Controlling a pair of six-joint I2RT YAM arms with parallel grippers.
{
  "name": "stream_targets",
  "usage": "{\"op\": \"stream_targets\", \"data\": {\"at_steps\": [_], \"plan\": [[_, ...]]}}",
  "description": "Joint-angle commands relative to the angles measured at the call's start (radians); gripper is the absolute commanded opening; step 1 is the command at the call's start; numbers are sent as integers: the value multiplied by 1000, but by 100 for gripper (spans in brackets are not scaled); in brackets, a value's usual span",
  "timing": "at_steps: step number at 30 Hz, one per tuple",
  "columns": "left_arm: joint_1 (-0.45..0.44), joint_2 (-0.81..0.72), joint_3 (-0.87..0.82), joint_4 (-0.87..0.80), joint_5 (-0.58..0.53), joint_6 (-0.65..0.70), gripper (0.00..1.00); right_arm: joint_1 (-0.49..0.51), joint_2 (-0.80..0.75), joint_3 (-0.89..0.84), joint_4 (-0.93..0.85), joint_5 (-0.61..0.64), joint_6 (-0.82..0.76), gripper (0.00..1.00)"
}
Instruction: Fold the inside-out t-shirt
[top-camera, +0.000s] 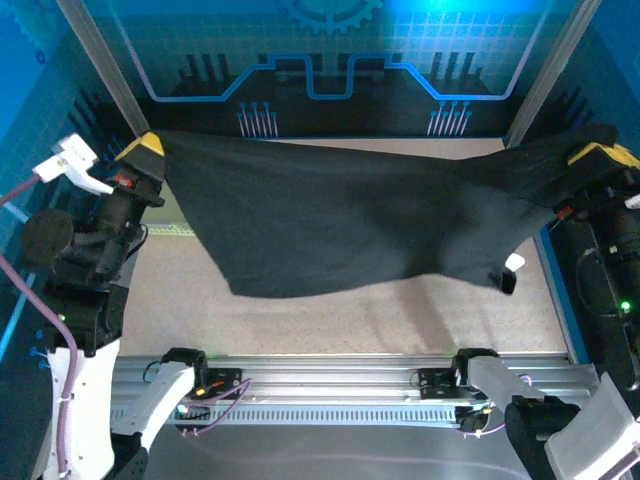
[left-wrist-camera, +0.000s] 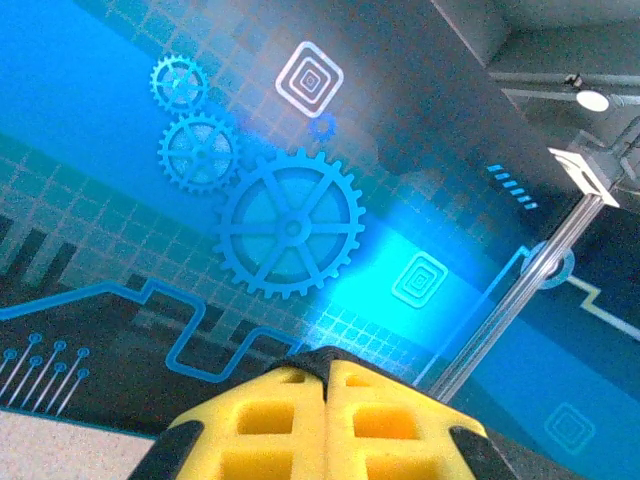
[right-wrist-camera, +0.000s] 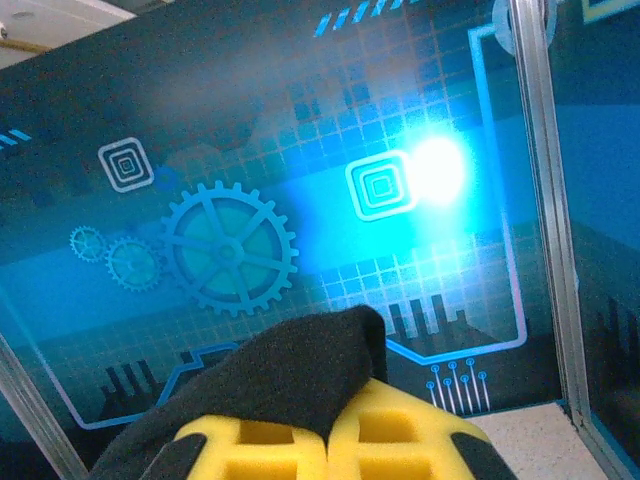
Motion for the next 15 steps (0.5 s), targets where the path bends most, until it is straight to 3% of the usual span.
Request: {"op": "stream_targets", "data": {"at_steps": [1,7,15], "plan": [[11,130,40,-54,-36,49,0,-17,126,-20,29,-4,-18,0],[11,361,160,-65,-8,52,0,-19,289,-15,97,-26,-35,0],[27,644,392,-48,14,60,0,-20,520,118,163,-47,-88,0]]}}
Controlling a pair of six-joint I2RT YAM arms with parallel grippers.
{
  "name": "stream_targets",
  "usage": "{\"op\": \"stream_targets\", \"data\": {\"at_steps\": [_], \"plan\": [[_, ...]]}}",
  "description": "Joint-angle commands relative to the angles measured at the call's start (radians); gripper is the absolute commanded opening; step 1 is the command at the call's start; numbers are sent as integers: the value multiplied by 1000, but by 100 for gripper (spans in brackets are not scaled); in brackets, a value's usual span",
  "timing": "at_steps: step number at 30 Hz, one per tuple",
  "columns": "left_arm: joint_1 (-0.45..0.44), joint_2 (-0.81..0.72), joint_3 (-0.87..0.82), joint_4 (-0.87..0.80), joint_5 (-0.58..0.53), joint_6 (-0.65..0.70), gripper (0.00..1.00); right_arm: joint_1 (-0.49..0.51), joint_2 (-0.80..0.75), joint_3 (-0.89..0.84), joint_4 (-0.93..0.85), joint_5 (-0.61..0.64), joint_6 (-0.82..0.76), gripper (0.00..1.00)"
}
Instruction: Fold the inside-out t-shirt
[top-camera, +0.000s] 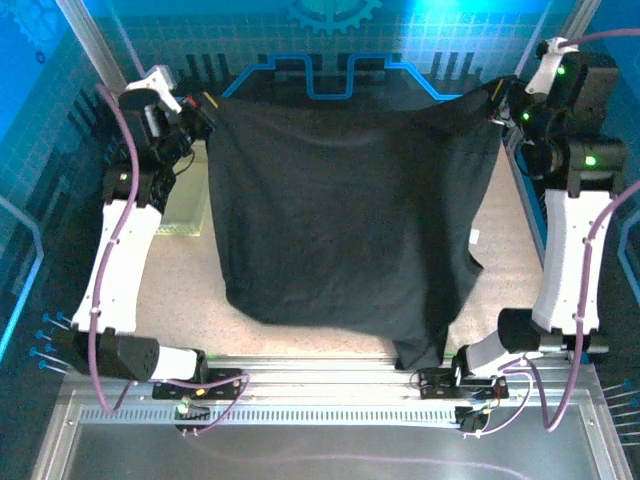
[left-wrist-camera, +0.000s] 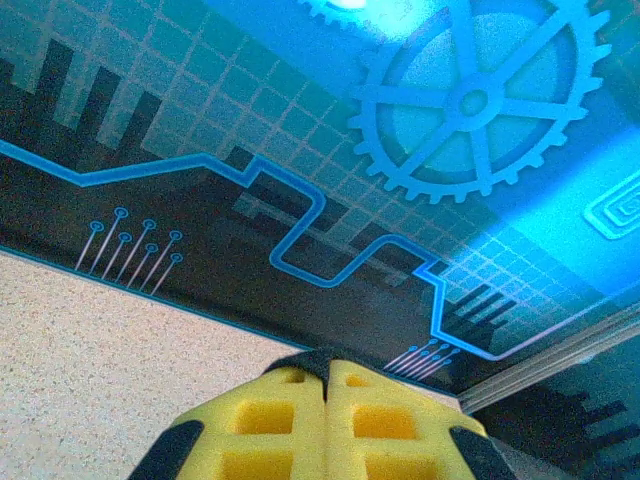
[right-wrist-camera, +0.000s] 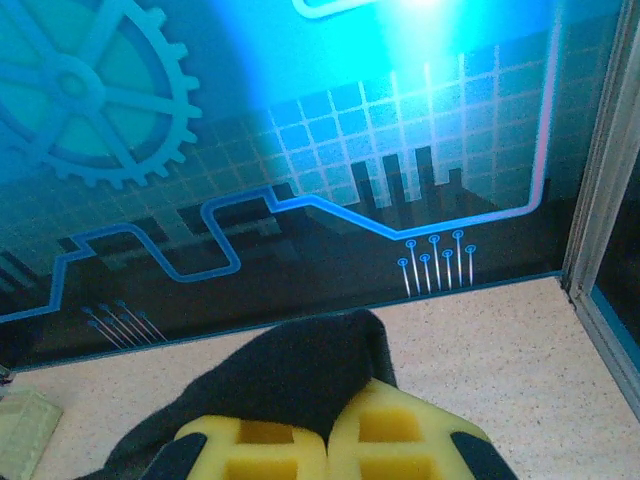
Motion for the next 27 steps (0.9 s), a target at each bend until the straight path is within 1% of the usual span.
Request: {"op": "stream_targets", "data": {"at_steps": [1,6,10,13,15,19,21,25,27], "plan": [[24,60,146,42,19,32,0,-20,34,131,104,-18,-46,0],[52,147,274,97,78,29,0,-36,141,326,118,-51,-64,0],[77,148,281,185,124,35,0,-46,155,347,182,-89,-64,0],[90,124,216,267,178,47,0,-48,152,324,184,-111,-75,0],[91,93,126,340,222,59,0,-47,119,242,187,-117,-81,0],[91,19,-110,476,319,42,0,-46,-52,-134,341,-158,-87,0],[91,-27,-228,520,343,21,0,-43,-120,-293,366,-179,-79,0],[91,-151,-503,611,358,-29,0,-35,-270,-595,383,-191,-42,0],[90,-219,-609,593,332,-39,0,-34,-332,-723,377,-209,-13,0]]}}
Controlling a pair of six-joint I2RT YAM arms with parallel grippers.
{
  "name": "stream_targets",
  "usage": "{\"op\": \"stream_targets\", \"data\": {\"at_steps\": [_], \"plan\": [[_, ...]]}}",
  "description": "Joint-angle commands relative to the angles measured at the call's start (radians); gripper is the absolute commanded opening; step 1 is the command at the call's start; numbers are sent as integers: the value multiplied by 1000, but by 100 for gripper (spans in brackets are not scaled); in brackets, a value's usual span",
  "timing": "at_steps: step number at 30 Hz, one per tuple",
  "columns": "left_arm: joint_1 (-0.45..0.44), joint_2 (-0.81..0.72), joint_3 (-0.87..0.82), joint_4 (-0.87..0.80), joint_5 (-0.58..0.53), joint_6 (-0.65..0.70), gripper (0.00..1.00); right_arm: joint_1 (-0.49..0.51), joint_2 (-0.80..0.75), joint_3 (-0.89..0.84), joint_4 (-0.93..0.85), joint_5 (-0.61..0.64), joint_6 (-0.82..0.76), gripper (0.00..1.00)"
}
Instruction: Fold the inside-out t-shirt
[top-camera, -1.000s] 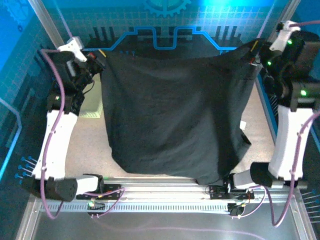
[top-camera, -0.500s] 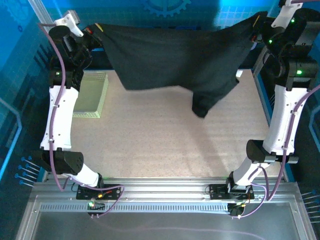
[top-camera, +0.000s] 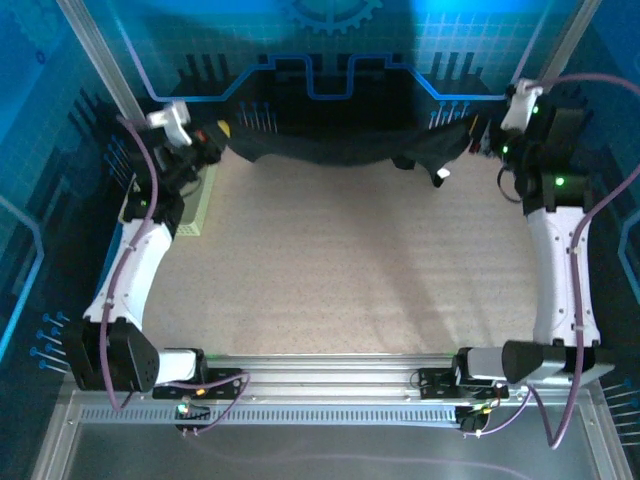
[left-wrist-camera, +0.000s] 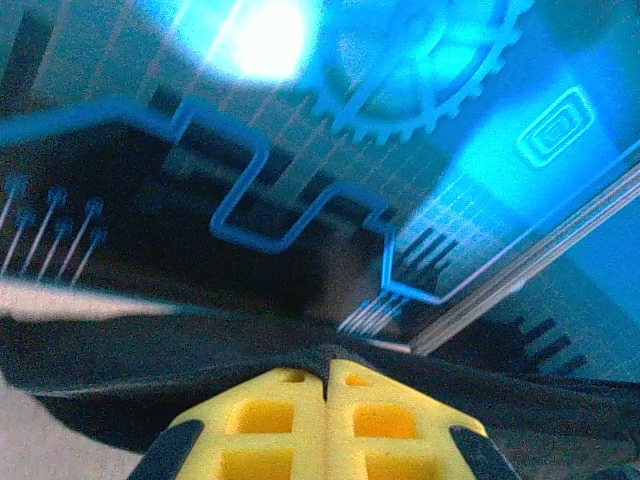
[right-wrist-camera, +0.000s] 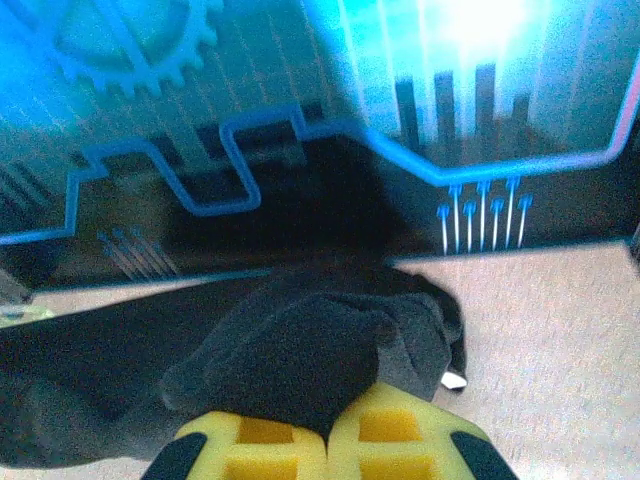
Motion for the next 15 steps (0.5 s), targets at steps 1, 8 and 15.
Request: {"op": "stream_targets", "data": {"at_steps": [1,8,15], "plan": [[7,-141,-134,84,12,-39,0,1,-120,-153,53,-53,50,0],[6,-439,-505,-103,-58,-89,0,11,-241,-480,-177,59,140,0],[3,-650,-719,-361,-101,-169,0,-6,-400,-749,-350,106,277,0]]}}
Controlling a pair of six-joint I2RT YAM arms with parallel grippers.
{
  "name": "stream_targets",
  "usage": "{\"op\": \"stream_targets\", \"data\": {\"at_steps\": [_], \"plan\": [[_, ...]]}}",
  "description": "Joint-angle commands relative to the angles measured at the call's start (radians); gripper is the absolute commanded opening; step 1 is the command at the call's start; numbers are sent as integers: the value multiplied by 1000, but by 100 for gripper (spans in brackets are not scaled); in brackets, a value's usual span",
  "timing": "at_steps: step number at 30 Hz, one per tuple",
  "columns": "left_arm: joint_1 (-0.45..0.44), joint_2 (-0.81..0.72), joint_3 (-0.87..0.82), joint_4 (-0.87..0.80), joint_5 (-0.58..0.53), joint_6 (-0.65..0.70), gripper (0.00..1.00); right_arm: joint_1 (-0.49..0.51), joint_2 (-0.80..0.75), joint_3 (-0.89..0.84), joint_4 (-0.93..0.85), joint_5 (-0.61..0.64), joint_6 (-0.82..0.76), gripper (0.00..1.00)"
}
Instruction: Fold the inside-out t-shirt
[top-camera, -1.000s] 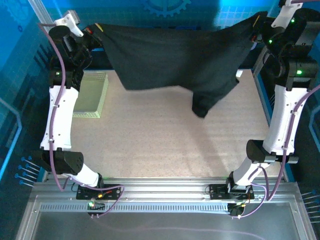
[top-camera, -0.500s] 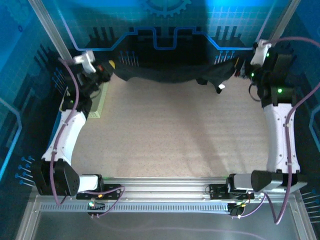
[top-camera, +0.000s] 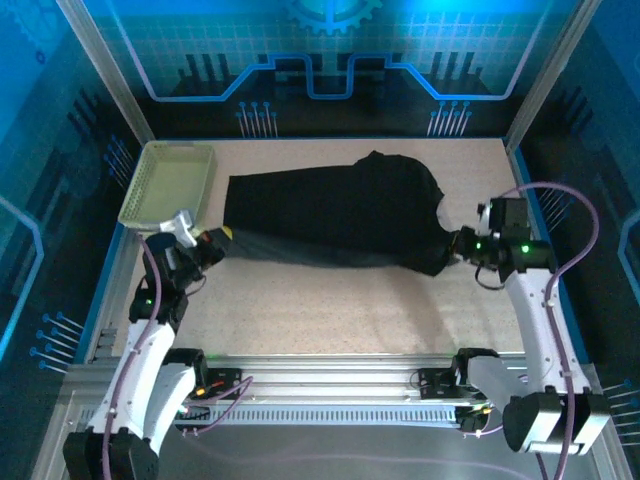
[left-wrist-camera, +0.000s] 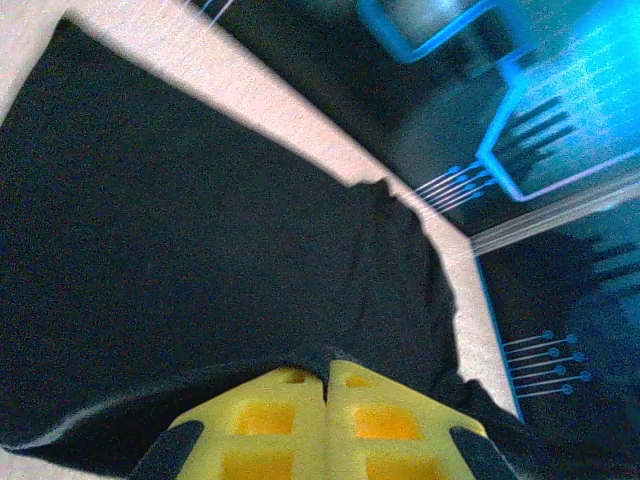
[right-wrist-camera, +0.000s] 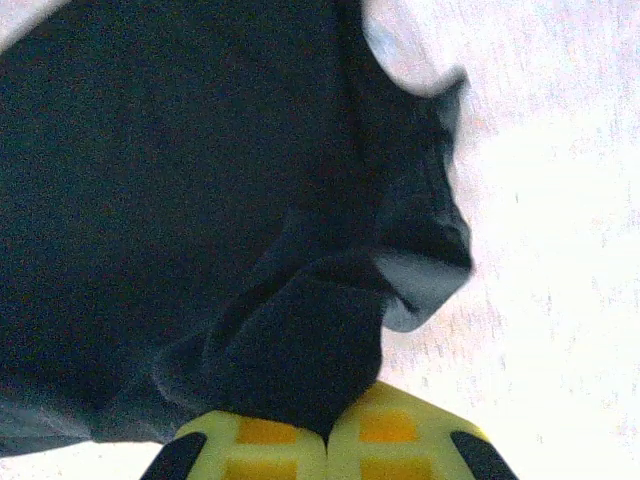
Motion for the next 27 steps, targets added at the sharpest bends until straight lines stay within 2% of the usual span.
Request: {"op": "stream_targets", "data": {"at_steps": [1,6,10,12,20,22,27], "plan": [[3,-85,-70,-154,-45,-73,0,-10,-99,-93,-124,24,111,0],[4,-262,-153,-334,-93,-167,1,-10,-215,-183,-211,24,247,0],[3,-407,-191,-492,-130,-243,1,-13,-304,-205,-307,81,326,0],[3,-454,-206,-541,-137,-272,8,-14,-352,-210,-343,94,359,0],[3,-459,-180,-700,-205,-313,6,-12,-444,-209,-434,100,415,0],[3,-459,-173,-721,-216,-311,9,-11,-447,-213,-429,101,413,0],[3,-452,-210,-621,-156,-317,11,-12,-420,-224,-360,84,380,0]]}}
